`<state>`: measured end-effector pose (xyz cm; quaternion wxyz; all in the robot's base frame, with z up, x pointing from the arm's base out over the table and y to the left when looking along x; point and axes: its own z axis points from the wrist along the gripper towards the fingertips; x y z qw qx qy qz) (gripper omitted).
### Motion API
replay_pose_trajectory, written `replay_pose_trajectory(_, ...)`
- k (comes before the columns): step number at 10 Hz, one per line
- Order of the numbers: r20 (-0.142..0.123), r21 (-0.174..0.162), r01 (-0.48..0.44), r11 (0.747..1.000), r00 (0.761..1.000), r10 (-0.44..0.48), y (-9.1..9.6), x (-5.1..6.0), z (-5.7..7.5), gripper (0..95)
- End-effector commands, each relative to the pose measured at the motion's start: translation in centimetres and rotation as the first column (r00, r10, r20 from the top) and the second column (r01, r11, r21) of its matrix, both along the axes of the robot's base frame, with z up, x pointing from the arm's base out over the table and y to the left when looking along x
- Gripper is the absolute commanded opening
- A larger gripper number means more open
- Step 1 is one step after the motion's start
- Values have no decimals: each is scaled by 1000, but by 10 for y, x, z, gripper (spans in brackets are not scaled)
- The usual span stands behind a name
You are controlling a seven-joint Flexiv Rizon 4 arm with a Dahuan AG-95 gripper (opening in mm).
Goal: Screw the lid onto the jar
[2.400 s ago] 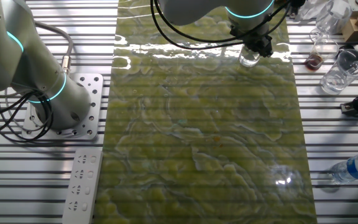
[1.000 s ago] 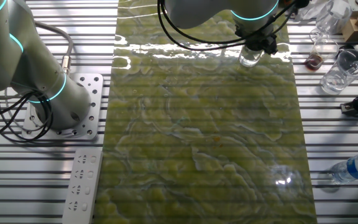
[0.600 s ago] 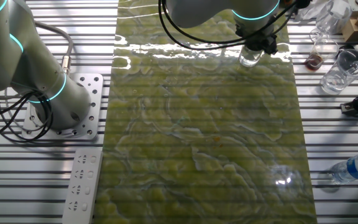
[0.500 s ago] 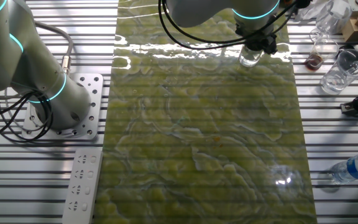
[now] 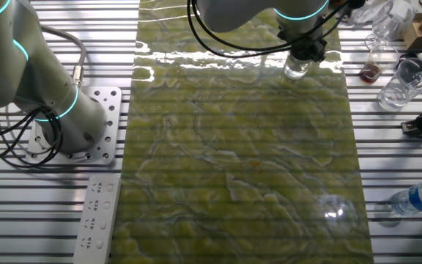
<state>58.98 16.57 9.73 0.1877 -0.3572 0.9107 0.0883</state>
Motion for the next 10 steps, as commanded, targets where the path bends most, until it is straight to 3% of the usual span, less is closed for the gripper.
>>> replay_pose_trajectory(1, -5, -4, 9, 1000, 1000, -9, 0, 0, -1, 570)
replay_pose_trajectory(4, -4, -20, 77, 997, 997, -77, 0, 0, -2, 570)
replay_pose_trajectory(5, 2, -17, 100, 995, 995, -100, 0, 1, -3, 380)
replay_pose_trajectory(10, 19, 24, 169, 985, 985, -170, 0, 1, -2, 380)
